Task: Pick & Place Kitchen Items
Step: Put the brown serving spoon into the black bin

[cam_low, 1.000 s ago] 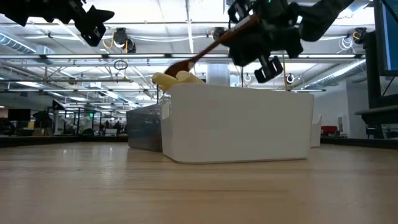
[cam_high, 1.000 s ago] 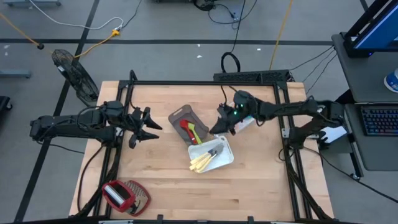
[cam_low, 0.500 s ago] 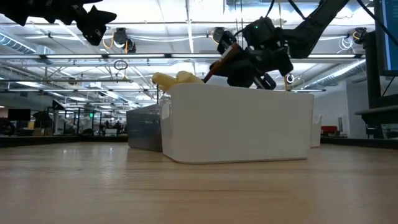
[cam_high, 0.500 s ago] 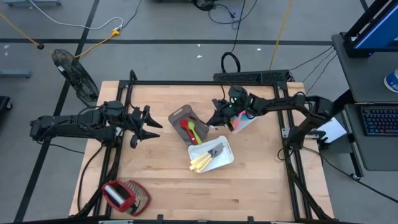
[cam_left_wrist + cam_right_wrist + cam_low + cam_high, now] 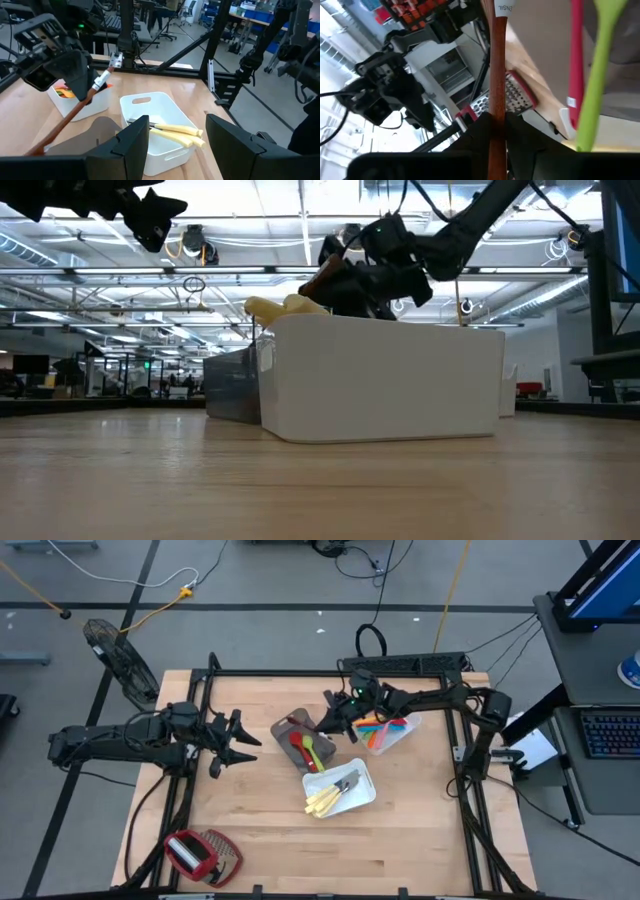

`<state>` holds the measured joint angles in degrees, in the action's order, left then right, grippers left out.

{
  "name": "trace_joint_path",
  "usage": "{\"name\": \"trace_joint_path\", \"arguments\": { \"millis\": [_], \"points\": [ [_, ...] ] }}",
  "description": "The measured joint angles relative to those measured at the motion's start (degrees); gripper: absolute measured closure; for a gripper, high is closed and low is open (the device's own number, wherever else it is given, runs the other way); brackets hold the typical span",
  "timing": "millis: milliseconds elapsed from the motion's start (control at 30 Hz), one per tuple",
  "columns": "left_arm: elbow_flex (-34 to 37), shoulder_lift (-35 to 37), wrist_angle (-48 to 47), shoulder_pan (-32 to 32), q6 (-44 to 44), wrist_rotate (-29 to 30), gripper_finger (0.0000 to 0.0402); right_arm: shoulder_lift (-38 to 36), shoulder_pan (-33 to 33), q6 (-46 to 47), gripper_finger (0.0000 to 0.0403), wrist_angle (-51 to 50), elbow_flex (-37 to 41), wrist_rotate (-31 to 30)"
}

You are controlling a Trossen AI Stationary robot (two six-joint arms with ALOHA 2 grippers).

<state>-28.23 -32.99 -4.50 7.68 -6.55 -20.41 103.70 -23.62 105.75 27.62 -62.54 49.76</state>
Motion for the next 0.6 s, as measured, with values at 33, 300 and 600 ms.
{"name": "trace_joint_path", "arguments": {
  "millis": [33, 300, 600],
  "points": [
    [-0.01, 0.02, -0.03, 0.02, 0.00, 0.00, 0.0199, 0.12, 0.02, 0.06, 0.0363, -0.26, 0.00, 0.03],
    [0.00, 0.02, 0.01, 0.02, 0.28, 0.00, 0.0199, 0.29, 0.04, 0.02, 0.0352, -1.28, 0.00, -2.49],
    [-0.02, 0.02, 0.01, 0.02, 0.87, 0.00, 0.0199, 0.29, 0.00, -0.27, 0.0313, -1.28, 0.00, -3.03]
  ]
}}
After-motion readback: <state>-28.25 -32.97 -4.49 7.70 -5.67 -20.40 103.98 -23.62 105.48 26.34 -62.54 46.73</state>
